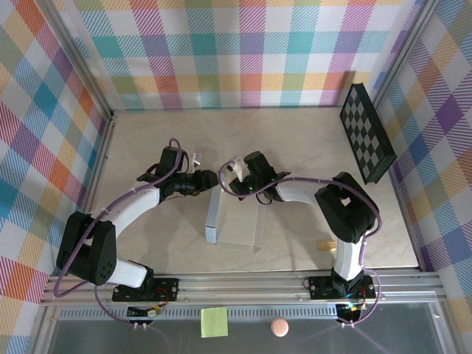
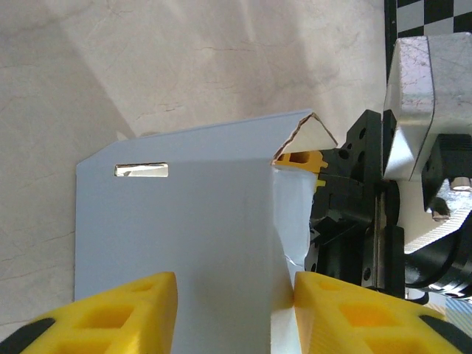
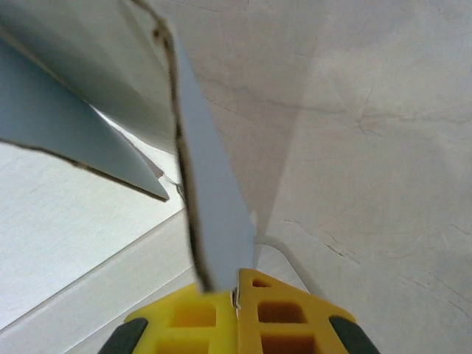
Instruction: Fold the paper box
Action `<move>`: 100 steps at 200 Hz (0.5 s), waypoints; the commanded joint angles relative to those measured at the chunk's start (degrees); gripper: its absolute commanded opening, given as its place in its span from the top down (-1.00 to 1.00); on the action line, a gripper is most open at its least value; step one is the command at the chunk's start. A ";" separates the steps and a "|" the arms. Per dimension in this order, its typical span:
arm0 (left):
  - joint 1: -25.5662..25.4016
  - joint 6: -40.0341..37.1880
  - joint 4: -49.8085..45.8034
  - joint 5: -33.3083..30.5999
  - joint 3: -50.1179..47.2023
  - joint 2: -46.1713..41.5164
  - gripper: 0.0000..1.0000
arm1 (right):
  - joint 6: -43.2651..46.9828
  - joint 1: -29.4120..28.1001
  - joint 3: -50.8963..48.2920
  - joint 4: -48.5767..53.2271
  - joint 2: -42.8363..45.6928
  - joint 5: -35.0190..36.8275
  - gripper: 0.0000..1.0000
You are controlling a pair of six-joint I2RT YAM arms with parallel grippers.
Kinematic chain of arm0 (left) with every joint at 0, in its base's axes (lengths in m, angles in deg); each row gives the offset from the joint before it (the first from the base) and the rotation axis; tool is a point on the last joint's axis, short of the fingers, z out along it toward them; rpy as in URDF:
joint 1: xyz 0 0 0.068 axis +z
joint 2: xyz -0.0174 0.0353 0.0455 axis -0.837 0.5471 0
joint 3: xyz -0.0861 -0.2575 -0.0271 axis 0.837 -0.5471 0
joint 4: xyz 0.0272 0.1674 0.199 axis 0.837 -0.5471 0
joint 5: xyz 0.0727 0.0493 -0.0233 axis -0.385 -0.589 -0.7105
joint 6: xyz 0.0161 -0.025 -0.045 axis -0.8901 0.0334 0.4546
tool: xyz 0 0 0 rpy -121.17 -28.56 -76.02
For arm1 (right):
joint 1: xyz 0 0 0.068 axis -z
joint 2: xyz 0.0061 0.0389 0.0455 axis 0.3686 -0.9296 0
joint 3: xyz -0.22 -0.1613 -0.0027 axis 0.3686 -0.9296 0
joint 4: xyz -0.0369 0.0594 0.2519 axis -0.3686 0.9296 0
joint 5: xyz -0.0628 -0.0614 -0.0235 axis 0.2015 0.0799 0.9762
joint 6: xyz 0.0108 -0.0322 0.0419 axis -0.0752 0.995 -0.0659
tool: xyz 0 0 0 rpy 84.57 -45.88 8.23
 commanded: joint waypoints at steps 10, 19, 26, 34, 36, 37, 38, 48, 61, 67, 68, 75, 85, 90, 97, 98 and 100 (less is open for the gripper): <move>-0.23 0.89 -0.45 -2.70 -2.43 0.57 0.13 | -1.15 -1.66 -0.48 0.43 3.92 2.17 1.00; -0.20 1.21 -0.03 -2.79 -2.70 0.55 0.14 | -1.77 -2.21 -0.78 1.17 4.75 3.23 1.00; -0.20 1.62 0.48 -2.85 -3.02 0.55 0.15 | -2.51 -2.57 -1.14 1.57 5.54 4.16 1.00; -0.20 1.94 0.89 -2.88 -3.29 0.49 0.16 | -3.79 -3.00 -1.66 1.86 6.25 5.31 1.00; -0.20 1.97 0.96 -2.87 -3.34 0.47 0.17 | -4.13 -3.19 -1.78 1.87 6.40 5.65 1.00; -0.20 1.97 0.98 -2.85 -3.38 0.51 0.17 | -4.36 -3.24 -1.89 1.89 6.48 5.81 1.00; -0.20 2.06 1.08 -2.84 -3.44 0.53 0.17 | -4.52 -3.27 -1.98 1.89 6.52 5.93 1.00; -0.20 2.15 1.48 -2.47 -3.52 0.54 0.18 | -6.53 -3.76 -2.79 1.62 7.24 7.01 1.00; -0.20 2.23 1.53 -2.06 -3.60 0.72 0.19 | -8.11 -4.71 -3.63 1.14 7.70 7.74 1.00; -0.20 2.33 1.62 -1.95 -3.72 0.80 0.19 | -8.64 -5.24 -3.82 0.98 7.79 8.27 1.00; -0.20 2.33 1.62 -1.95 -3.74 0.76 0.19 | -8.73 -5.33 -3.88 0.96 7.84 8.30 1.00; -0.20 2.36 1.71 -1.91 -3.89 0.75 0.19 | -9.12 -5.88 -4.01 0.85 7.72 8.60 1.00; -0.20 2.50 1.80 -1.91 -4.10 0.68 0.19 | -9.82 -6.75 -4.10 0.48 7.69 9.05 1.00; -0.20 2.58 1.88 -1.91 -4.16 0.56 0.19 | -10.16 -7.11 -4.27 0.11 7.53 9.30 1.00; -0.20 2.68 2.09 -1.66 -4.40 0.55 0.19 | -10.54 -7.56 -4.53 -0.55 7.21 9.48 1.00; -0.20 2.68 2.12 -1.59 -4.39 0.51 0.19 | -10.60 -7.58 -4.58 -0.64 7.11 9.52 1.00; -0.20 2.72 2.21 -1.53 -4.39 0.47 0.19 | -10.60 -7.69 -4.66 -0.82 6.92 9.60 1.00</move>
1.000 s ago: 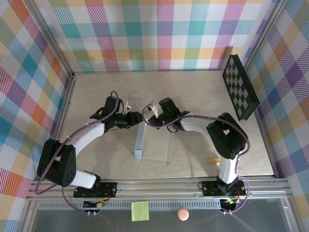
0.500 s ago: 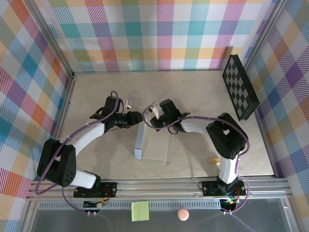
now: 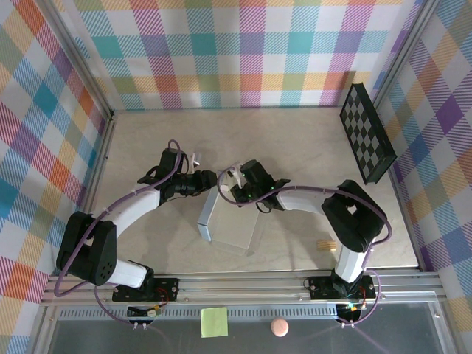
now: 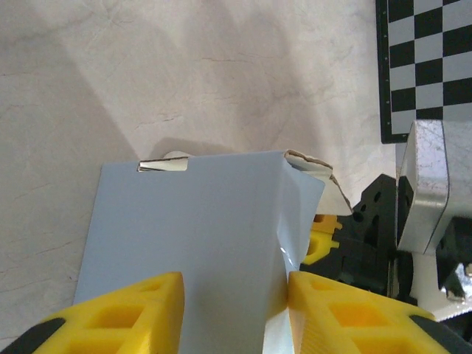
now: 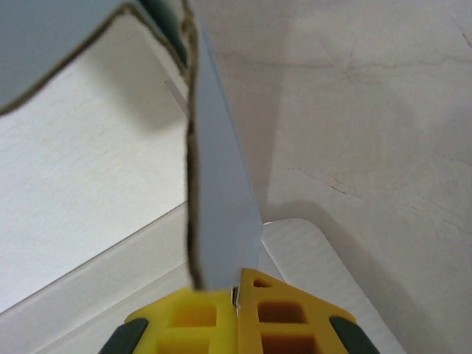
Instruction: Fold the paper box
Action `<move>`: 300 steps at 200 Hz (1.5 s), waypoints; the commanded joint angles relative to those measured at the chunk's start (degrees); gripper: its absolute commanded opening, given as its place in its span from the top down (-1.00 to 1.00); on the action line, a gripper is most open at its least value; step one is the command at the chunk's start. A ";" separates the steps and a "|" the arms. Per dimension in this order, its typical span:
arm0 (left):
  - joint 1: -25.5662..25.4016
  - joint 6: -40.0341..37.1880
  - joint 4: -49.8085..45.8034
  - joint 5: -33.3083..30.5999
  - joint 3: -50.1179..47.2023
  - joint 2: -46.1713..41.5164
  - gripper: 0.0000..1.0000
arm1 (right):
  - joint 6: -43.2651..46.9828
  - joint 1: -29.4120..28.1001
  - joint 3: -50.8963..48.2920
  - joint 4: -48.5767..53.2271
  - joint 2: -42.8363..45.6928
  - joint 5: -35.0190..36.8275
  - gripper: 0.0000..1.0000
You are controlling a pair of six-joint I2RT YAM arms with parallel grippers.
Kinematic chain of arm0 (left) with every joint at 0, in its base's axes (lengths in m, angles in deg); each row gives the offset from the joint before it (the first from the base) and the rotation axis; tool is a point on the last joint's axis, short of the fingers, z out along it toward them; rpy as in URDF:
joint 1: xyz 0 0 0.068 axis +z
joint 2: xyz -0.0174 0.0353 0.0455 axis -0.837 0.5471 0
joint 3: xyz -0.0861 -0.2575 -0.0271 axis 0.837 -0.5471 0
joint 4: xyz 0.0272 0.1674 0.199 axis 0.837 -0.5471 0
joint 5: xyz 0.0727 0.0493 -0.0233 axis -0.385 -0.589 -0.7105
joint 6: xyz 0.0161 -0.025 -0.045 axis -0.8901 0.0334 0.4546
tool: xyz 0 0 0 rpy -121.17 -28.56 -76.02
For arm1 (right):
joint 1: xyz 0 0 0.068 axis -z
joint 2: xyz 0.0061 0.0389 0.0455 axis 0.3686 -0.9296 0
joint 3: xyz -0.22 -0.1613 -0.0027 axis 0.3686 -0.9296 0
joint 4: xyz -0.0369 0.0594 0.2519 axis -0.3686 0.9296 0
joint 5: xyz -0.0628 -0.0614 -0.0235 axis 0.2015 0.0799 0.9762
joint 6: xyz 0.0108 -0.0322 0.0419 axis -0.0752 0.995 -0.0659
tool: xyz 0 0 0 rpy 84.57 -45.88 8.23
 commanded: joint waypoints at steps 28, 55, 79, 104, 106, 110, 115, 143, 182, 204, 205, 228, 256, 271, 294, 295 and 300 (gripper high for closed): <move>-0.23 1.07 -1.93 -0.44 -2.36 0.20 0.19 | -4.07 -3.05 -3.06 -6.43 -0.53 2.25 1.00; -0.21 1.10 -2.69 -1.21 -2.18 -1.70 0.16 | -4.09 -3.07 -5.25 -7.71 -1.28 4.10 1.00; -0.23 1.50 -3.32 -2.92 -1.45 -3.82 0.10 | -4.00 -3.07 -5.67 -7.93 -1.45 4.33 1.00; -0.20 2.20 -3.69 -4.39 -0.36 -5.26 0.05 | -4.04 -3.02 -5.62 -7.94 -1.33 4.33 1.00; -0.20 2.22 -3.69 -4.41 -0.16 -5.26 0.05 | -4.07 -3.03 -5.59 -7.89 -1.29 4.28 1.00; -0.20 2.29 -3.68 -4.49 0.06 -5.32 0.04 | -4.01 -3.06 -5.50 -7.78 -1.24 4.32 1.00; -0.20 2.31 -3.77 -4.54 0.31 -5.48 0.03 | -4.00 -3.07 -5.40 -7.81 -1.27 4.30 1.00; -0.20 2.39 -4.39 -4.38 2.09 -4.57 -0.05 | -3.68 -3.07 -5.07 -7.53 -1.36 4.11 1.00; -0.64 2.44 -4.26 -4.71 4.49 -1.68 -0.12 | -3.67 -3.11 -4.48 -7.16 -1.46 3.62 1.00; -1.71 2.96 -3.30 -6.73 5.68 -0.23 -0.18 | -3.56 -3.04 -4.12 -6.90 -1.46 3.38 1.00; -1.75 2.95 -3.19 -6.85 5.71 -0.18 -0.18 | -3.47 -3.06 -4.10 -6.88 -1.50 3.32 1.00; -2.47 4.73 -0.91 -8.01 6.39 1.17 -0.21 | -3.39 -3.06 -3.99 -6.68 -1.47 3.23 1.00; -2.99 6.92 1.80 -7.93 7.22 3.75 -0.21 | -3.45 -3.07 -3.95 -6.61 -1.34 3.02 1.00; -3.43 7.65 3.23 -8.26 7.34 4.91 -0.21 | -3.56 -3.07 -4.15 -6.53 -1.32 2.97 1.00; -3.94 8.79 5.27 -9.08 6.96 5.73 -0.21 | -3.55 -3.07 -4.25 -6.47 -1.07 3.10 1.00; -3.96 8.89 5.32 -9.12 6.96 5.79 -0.20 | -3.55 -3.07 -4.25 -6.45 -1.08 3.10 1.00; -4.05 9.10 5.40 -9.32 6.96 5.92 -0.21 | -3.55 -3.07 -4.32 -6.52 -1.08 3.13 1.00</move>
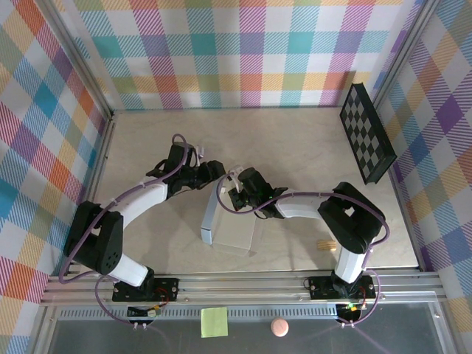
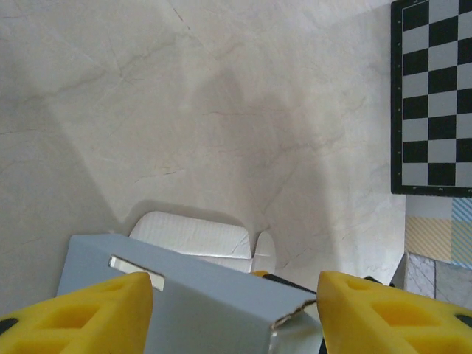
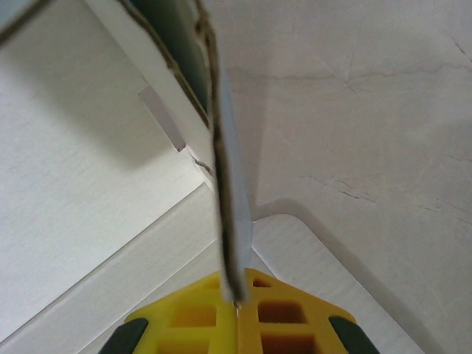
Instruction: Fold the paper box
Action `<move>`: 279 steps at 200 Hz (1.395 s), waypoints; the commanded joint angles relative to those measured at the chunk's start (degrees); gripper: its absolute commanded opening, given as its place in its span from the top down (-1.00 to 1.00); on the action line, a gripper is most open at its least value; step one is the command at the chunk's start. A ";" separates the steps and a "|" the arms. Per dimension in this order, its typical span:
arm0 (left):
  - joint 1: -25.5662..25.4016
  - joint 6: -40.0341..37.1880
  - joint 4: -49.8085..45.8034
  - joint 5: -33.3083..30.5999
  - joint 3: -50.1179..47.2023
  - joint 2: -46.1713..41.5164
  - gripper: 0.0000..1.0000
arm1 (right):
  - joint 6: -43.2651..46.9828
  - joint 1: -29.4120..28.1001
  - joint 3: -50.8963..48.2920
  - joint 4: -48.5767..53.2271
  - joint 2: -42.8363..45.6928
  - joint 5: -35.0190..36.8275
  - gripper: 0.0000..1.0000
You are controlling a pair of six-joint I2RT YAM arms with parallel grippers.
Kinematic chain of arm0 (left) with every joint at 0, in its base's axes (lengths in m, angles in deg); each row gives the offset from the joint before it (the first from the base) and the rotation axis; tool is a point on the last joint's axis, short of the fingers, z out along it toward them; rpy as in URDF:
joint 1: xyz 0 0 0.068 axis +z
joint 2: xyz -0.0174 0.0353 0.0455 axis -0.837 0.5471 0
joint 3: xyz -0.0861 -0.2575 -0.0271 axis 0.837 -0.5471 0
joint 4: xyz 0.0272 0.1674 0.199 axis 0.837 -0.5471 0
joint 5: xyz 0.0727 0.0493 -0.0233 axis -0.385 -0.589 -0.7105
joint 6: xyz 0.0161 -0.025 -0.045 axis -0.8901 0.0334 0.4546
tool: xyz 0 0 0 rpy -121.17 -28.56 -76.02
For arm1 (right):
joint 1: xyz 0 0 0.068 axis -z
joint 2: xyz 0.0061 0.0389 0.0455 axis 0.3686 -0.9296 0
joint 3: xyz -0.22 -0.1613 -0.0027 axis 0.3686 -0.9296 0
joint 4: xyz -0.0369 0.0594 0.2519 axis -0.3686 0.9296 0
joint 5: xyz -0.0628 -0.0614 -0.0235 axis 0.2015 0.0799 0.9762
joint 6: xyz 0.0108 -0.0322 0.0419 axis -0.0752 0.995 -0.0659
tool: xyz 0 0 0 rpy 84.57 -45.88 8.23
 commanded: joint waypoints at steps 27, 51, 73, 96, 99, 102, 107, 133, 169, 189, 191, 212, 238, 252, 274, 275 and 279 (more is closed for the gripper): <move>-1.10 3.04 4.33 -1.71 0.75 1.17 -0.20 | -0.43 -0.66 0.26 2.50 -0.85 -1.52 1.00; -1.38 3.56 4.55 -2.55 -0.38 1.22 -0.19 | -0.62 -0.66 0.16 2.67 -0.57 -1.47 1.00; -1.65 3.62 3.97 -3.03 -1.51 1.23 -0.18 | -0.58 -0.66 0.29 3.00 -0.30 -1.52 1.00; -1.91 3.43 3.19 -3.33 -2.65 1.05 -0.17 | -0.63 -0.68 0.51 3.43 0.00 -1.68 1.00; -1.99 3.38 3.06 -3.38 -2.79 1.00 -0.16 | -0.59 -0.67 0.57 3.46 0.08 -1.72 1.00; -2.04 3.37 2.92 -3.46 -2.91 0.91 -0.16 | -0.60 -0.66 0.59 3.47 0.14 -1.71 1.00; -2.15 3.25 2.75 -3.62 -3.10 0.90 -0.15 | -0.62 -0.66 0.68 3.60 0.20 -1.75 1.00; -2.41 2.99 2.44 -4.07 -4.49 0.47 -0.08 | -0.29 -0.64 1.22 4.20 0.54 -2.45 1.00; -2.61 1.96 1.71 -3.56 -5.32 -0.08 0.00 | 3.10 -0.67 0.44 1.30 1.43 -6.84 0.91; -2.62 1.33 0.95 -3.60 -5.77 -0.80 0.02 | 5.91 -0.62 -1.73 -2.43 3.51 -8.43 0.77; -2.62 1.28 0.90 -3.57 -5.88 -0.87 0.03 | 6.10 -0.48 -1.94 -2.88 3.73 -8.67 0.75; -2.62 0.89 0.58 -3.04 -6.04 -1.33 0.03 | 6.66 1.74 -3.18 -5.03 5.12 -15.03 0.63; -2.61 0.80 0.41 -2.79 -6.15 -1.55 0.05 | 9.77 3.83 -4.64 -5.15 7.18 -21.02 0.54; -2.62 0.72 0.34 -2.85 -6.29 -1.51 0.05 | 11.09 5.43 -5.74 -5.81 8.21 -25.39 0.49; -2.61 0.52 0.04 -2.90 -6.13 -1.51 0.06 | 11.24 8.44 -7.80 -7.60 9.43 -30.05 0.44; -2.61 0.44 0.00 -2.88 -6.13 -1.51 0.06 | 11.19 8.59 -7.91 -7.73 9.51 -30.21 0.44; -2.59 0.42 -0.04 -2.84 -6.13 -1.51 0.07 | 11.06 9.27 -8.22 -8.05 9.72 -30.61 0.44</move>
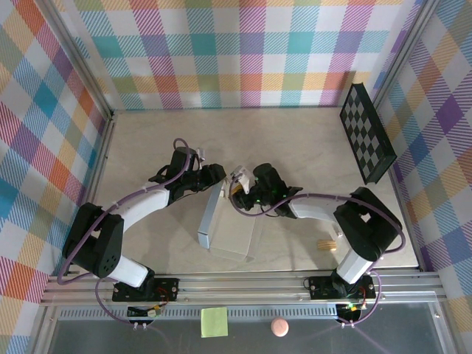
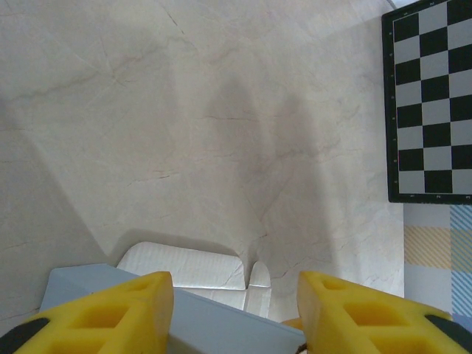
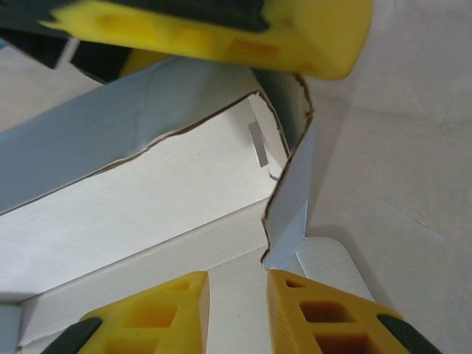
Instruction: Fold the paper box
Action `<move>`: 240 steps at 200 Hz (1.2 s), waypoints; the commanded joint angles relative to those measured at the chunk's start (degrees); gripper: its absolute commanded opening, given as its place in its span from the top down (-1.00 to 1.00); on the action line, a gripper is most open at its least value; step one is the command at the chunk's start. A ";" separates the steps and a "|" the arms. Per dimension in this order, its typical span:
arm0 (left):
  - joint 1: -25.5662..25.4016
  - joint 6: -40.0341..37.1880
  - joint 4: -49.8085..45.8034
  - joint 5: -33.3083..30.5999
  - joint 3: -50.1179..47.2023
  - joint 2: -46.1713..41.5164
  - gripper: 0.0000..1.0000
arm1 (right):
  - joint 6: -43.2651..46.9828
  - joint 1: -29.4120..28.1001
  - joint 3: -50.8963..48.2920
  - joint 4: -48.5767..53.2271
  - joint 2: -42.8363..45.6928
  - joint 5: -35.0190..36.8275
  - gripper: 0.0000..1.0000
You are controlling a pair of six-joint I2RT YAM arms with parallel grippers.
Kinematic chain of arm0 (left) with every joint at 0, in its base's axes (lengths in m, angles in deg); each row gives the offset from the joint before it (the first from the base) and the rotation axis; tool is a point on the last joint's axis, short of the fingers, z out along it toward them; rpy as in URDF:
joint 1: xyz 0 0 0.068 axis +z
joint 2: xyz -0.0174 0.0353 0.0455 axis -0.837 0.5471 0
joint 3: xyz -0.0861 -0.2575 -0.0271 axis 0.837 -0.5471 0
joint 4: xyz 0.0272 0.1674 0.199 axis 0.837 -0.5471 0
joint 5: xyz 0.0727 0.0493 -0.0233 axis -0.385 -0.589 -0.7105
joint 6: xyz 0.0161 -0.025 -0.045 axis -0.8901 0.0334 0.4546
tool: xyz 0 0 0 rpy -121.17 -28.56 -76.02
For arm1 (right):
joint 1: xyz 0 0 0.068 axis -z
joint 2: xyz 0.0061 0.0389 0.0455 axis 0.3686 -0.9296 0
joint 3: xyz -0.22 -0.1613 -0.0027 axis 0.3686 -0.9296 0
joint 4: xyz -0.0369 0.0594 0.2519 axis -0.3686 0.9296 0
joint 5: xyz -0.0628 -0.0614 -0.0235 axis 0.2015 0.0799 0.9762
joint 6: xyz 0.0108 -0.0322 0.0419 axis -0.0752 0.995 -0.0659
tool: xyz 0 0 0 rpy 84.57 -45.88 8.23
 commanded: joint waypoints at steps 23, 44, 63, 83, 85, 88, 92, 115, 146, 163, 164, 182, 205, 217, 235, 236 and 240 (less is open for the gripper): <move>-0.56 -1.33 -5.69 -0.10 -2.36 -0.46 0.07 | 1.22 6.15 -2.82 -5.10 1.73 -8.94 0.43; -0.55 -1.37 -5.61 -0.04 -2.47 -0.57 0.07 | 2.20 7.78 -0.91 -4.36 -1.19 -10.43 0.43; -0.56 -1.46 -5.52 0.55 -2.43 -0.54 0.08 | 3.84 7.91 1.67 -4.05 -4.40 -12.98 0.43; -0.56 -1.66 -5.64 0.84 -2.38 -0.55 0.08 | 4.04 7.92 4.03 -5.34 -7.66 -16.13 0.41; -0.52 -1.66 -5.64 0.90 -2.36 -0.55 0.08 | 3.99 7.95 4.19 -5.51 -8.00 -16.52 0.41; -0.53 -1.68 -5.61 0.94 -2.37 -0.55 0.09 | 3.86 7.90 4.49 -5.78 -8.47 -17.13 0.40; -0.56 -1.72 -5.61 1.05 -2.34 -0.47 0.09 | 3.70 7.90 4.84 -6.28 -9.10 -17.95 0.40; -0.56 -2.03 -5.95 1.75 -2.37 -0.29 0.10 | 3.01 7.53 5.91 -9.46 -11.69 -21.85 0.35; -0.56 -2.60 -6.37 2.07 -2.60 0.03 0.13 | 4.19 6.20 7.69 -9.32 -13.54 -23.23 0.32; -0.56 -2.64 -6.14 2.40 -2.81 0.24 0.14 | 4.37 5.64 8.55 -9.33 -14.33 -22.97 0.32; -0.56 -2.64 -6.18 2.43 -2.82 0.28 0.14 | 4.38 5.67 8.61 -9.37 -14.38 -22.91 0.32; -0.56 -2.65 -5.96 2.95 -2.93 0.42 0.15 | 4.61 5.12 9.26 -9.38 -14.96 -21.86 0.31; -0.55 -2.64 -5.56 3.45 -3.20 0.42 0.15 | 4.56 4.61 10.31 -9.51 -15.65 -20.97 0.32; -0.55 -2.69 -5.53 3.81 -3.29 0.51 0.16 | 4.41 4.40 10.90 -9.47 -16.14 -20.68 0.31; -0.52 -2.74 -5.08 4.48 -3.44 0.76 0.16 | 4.24 4.12 11.89 -9.32 -17.01 -20.40 0.31; -0.54 -2.69 -5.08 4.49 -3.44 0.76 0.16 | 4.23 4.07 11.95 -9.36 -17.04 -20.40 0.31; -0.56 -2.67 -5.09 4.57 -3.45 0.83 0.16 | 4.21 4.03 12.13 -9.39 -17.28 -20.19 0.31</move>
